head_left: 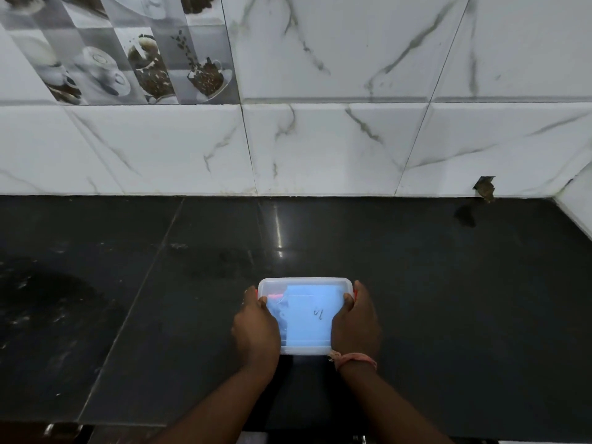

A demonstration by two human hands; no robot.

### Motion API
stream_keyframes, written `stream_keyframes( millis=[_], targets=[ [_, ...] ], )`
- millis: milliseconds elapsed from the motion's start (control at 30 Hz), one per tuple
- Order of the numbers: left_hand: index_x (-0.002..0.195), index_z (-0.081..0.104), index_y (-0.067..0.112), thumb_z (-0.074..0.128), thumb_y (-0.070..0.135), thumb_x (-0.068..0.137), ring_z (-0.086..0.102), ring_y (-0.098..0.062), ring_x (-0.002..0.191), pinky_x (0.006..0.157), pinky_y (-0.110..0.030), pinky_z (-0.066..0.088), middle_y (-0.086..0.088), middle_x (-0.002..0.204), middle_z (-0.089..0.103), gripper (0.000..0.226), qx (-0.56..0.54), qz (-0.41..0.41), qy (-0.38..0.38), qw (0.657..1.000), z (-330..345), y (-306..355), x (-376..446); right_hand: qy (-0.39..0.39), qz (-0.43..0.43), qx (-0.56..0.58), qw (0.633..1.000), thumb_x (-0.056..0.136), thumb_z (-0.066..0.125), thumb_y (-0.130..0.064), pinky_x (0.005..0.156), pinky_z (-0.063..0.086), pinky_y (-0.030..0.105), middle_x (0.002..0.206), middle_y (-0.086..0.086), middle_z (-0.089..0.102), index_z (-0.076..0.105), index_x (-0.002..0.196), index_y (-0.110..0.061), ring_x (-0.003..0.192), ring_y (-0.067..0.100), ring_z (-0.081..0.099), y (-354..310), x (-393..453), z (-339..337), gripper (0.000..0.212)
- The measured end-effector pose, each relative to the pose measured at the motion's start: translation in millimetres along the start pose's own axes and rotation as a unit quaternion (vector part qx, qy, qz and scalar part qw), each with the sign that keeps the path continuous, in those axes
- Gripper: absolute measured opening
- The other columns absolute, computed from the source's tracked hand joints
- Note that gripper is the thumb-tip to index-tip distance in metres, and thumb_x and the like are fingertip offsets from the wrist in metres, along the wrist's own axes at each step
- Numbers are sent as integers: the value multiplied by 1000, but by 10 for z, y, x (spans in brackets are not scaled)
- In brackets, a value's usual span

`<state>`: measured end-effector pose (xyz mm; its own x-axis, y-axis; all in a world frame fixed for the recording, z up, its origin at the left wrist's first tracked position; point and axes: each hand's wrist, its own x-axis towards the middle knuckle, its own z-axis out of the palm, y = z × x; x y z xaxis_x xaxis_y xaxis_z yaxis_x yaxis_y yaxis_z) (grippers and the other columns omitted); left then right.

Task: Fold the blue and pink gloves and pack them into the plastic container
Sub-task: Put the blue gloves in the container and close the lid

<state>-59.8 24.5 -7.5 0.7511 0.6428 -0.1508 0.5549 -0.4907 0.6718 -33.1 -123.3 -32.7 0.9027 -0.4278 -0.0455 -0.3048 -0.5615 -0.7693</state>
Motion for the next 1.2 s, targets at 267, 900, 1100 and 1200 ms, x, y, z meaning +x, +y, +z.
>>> stream_keyframes(
  millis=[267,900,1100,1200],
  targets=[
    [126,65,9,46,23,107,65,-39,113,96,-41,49,-18,122,71,29,-90,-5,-12,996,33,184,124,-11,10,26,1000,99,45,-28,99,45,40,136,5,57,44,140,-20,121,29,56,-120,198,-26,42],
    [91,76,-8,58,11,98,75,-47,85,81,-60,62,-33,94,75,27,-351,-106,-154,917,63,899,1027,-114,77,-42,990,95,50,-26,88,44,33,124,23,59,54,117,2,114,38,57,-732,1200,-211,36],
    [85,76,11,51,-9,89,66,-27,77,73,-39,55,-18,89,72,32,-235,45,-196,951,59,1387,1552,-42,61,31,997,90,56,-16,82,47,37,101,22,66,63,98,3,95,37,62,-1012,1668,-211,22],
    [99,78,13,60,-2,91,67,-24,83,73,-26,47,-14,94,75,25,-169,85,-192,963,131,1464,1768,-35,42,52,997,86,60,-10,81,50,36,95,16,69,67,96,-2,88,32,64,-1045,1838,-187,15]
  ],
)
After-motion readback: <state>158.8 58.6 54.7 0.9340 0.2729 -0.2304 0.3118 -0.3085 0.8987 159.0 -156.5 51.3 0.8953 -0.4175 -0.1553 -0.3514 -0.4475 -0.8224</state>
